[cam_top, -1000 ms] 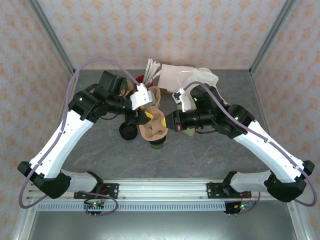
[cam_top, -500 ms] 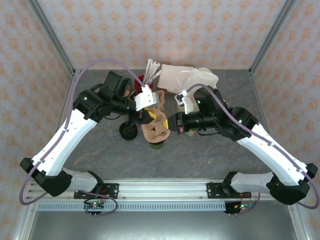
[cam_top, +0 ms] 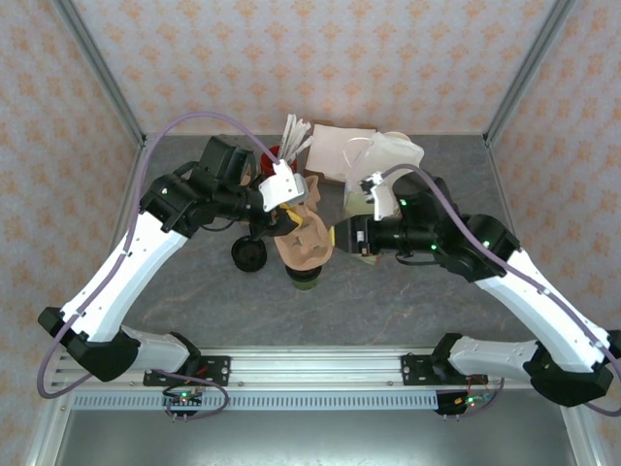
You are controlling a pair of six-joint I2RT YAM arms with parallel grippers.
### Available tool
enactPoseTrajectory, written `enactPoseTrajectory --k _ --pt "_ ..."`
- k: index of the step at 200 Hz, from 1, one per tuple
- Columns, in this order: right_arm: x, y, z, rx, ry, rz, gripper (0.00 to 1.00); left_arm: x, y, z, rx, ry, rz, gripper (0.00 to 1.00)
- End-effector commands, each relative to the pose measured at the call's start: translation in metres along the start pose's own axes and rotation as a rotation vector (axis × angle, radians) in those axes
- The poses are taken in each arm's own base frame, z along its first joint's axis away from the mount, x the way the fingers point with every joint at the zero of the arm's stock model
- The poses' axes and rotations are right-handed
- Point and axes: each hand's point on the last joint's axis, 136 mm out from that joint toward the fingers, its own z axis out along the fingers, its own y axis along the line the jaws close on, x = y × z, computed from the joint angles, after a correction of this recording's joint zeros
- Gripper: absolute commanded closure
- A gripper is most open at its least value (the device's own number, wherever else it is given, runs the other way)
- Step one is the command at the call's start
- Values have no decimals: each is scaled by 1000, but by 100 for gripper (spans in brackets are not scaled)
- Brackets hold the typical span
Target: Pack the takeout coffee
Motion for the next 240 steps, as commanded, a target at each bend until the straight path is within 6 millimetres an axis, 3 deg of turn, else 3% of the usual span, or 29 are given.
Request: enactPoseTrajectory --k 1,51,112,121,157,240 --pt "-21 -23 -34 140 -165 13 60 -15 9 -12 -68 -38 2 67" --pt "-46 -113 -85 651 -368 129 56 -24 11 -16 -74 -60 -14 66" --pt "-73 -168 -86 840 -378 236 55 -31 8 -25 -75 -87 -32 66" --pt "-76 -179 -78 868 -355 255 54 -31 8 -26 -75 -87 -34 66" --pt "-81 -200 -62 867 -322 309 52 -33 8 -29 -82 -94 -40 66" --pt "-82 -220 -34 845 -260 347 52 -47 4 -40 -71 -143 -46 66"
